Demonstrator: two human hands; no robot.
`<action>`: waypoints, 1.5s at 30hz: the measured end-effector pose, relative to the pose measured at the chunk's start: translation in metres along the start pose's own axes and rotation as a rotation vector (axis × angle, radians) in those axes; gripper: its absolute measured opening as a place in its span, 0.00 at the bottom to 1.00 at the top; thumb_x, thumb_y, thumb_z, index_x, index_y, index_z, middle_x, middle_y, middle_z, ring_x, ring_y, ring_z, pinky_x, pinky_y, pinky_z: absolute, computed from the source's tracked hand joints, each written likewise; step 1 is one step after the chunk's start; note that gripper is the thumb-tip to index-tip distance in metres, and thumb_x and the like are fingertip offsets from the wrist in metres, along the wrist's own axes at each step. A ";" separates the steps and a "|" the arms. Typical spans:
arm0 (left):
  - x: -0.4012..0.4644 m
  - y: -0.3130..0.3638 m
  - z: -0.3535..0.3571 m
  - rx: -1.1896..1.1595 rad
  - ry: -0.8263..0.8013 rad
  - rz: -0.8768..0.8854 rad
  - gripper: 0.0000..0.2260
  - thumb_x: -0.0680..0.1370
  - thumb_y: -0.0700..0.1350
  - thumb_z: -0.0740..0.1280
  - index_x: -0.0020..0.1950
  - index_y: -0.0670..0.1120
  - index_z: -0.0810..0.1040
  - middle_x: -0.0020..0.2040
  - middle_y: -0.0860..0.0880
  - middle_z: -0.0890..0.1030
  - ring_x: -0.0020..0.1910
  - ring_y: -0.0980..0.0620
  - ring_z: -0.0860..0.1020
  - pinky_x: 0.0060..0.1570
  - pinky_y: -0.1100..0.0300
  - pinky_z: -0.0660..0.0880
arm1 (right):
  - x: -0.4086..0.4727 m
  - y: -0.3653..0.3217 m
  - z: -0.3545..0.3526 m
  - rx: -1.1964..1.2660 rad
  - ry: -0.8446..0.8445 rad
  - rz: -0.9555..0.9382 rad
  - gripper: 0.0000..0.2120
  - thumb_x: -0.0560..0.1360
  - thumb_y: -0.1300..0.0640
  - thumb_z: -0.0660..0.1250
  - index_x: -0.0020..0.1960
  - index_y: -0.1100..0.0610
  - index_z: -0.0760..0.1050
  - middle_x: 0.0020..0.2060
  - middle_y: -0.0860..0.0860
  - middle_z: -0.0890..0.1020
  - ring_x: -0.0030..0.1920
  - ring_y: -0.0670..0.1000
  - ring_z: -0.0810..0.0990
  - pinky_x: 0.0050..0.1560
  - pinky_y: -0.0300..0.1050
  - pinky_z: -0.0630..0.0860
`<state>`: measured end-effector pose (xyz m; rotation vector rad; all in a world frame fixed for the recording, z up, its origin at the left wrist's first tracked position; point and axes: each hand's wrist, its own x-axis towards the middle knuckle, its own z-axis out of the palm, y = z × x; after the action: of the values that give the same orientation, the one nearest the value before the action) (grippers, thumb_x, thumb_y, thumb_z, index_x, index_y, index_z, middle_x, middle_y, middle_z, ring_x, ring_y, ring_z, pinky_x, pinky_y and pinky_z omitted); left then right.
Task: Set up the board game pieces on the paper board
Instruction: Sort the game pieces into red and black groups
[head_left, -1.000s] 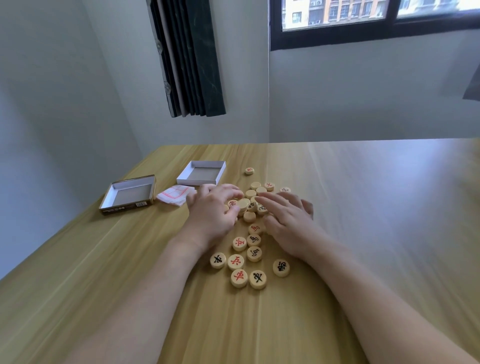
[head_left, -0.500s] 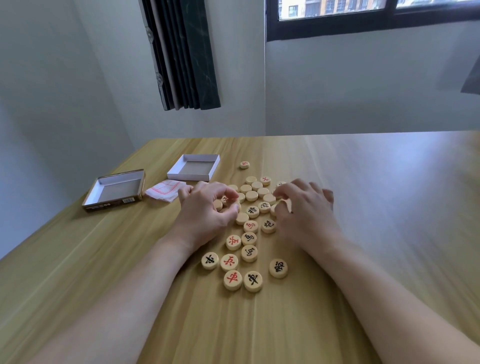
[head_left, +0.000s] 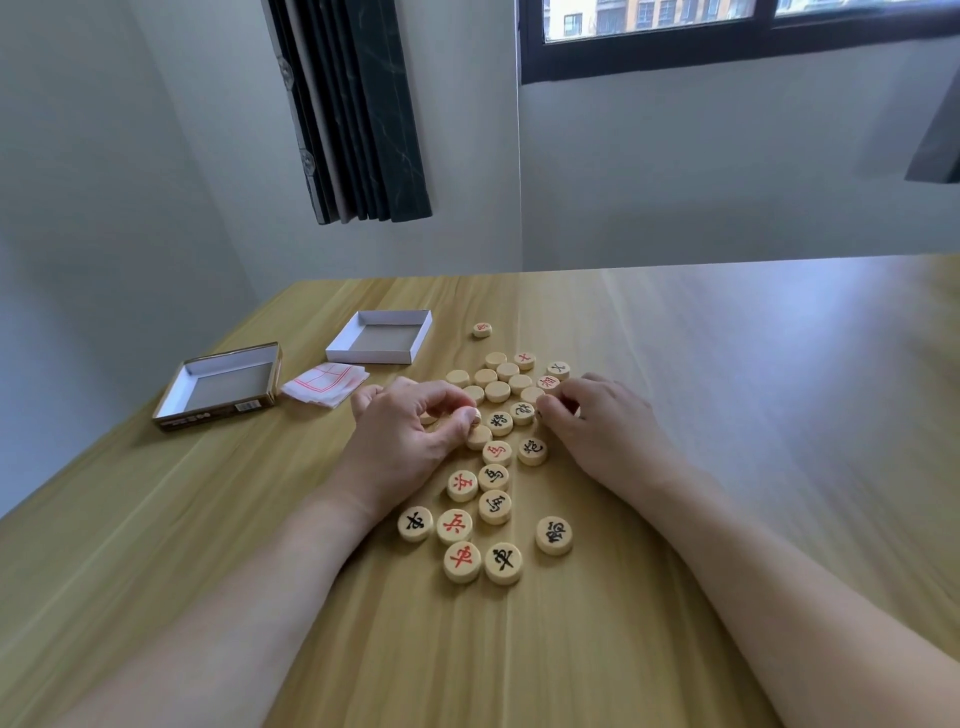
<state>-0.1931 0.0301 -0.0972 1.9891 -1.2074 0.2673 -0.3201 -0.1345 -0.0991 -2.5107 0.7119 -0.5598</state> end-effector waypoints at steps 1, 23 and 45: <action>0.000 -0.002 0.001 0.007 0.012 -0.008 0.03 0.72 0.57 0.64 0.44 0.64 0.77 0.40 0.64 0.80 0.50 0.63 0.74 0.58 0.65 0.52 | -0.001 0.000 0.001 -0.002 -0.001 -0.008 0.15 0.79 0.45 0.57 0.44 0.52 0.77 0.45 0.47 0.76 0.53 0.51 0.74 0.58 0.50 0.67; -0.003 -0.016 -0.028 -0.140 -0.292 -0.191 0.12 0.68 0.43 0.66 0.49 0.54 0.78 0.44 0.52 0.72 0.35 0.60 0.67 0.38 0.71 0.67 | 0.002 -0.005 0.007 -0.070 -0.003 -0.216 0.16 0.79 0.54 0.57 0.63 0.44 0.76 0.62 0.41 0.73 0.66 0.46 0.65 0.64 0.45 0.54; 0.005 -0.022 -0.017 -0.164 -0.294 -0.141 0.08 0.80 0.48 0.65 0.45 0.50 0.82 0.44 0.52 0.80 0.43 0.56 0.78 0.46 0.61 0.74 | 0.005 -0.004 0.006 0.028 0.031 -0.161 0.04 0.77 0.57 0.66 0.51 0.53 0.78 0.50 0.48 0.77 0.52 0.50 0.74 0.55 0.42 0.69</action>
<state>-0.1692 0.0441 -0.0946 2.0036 -1.2168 -0.1962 -0.3116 -0.1324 -0.1003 -2.5533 0.5117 -0.6613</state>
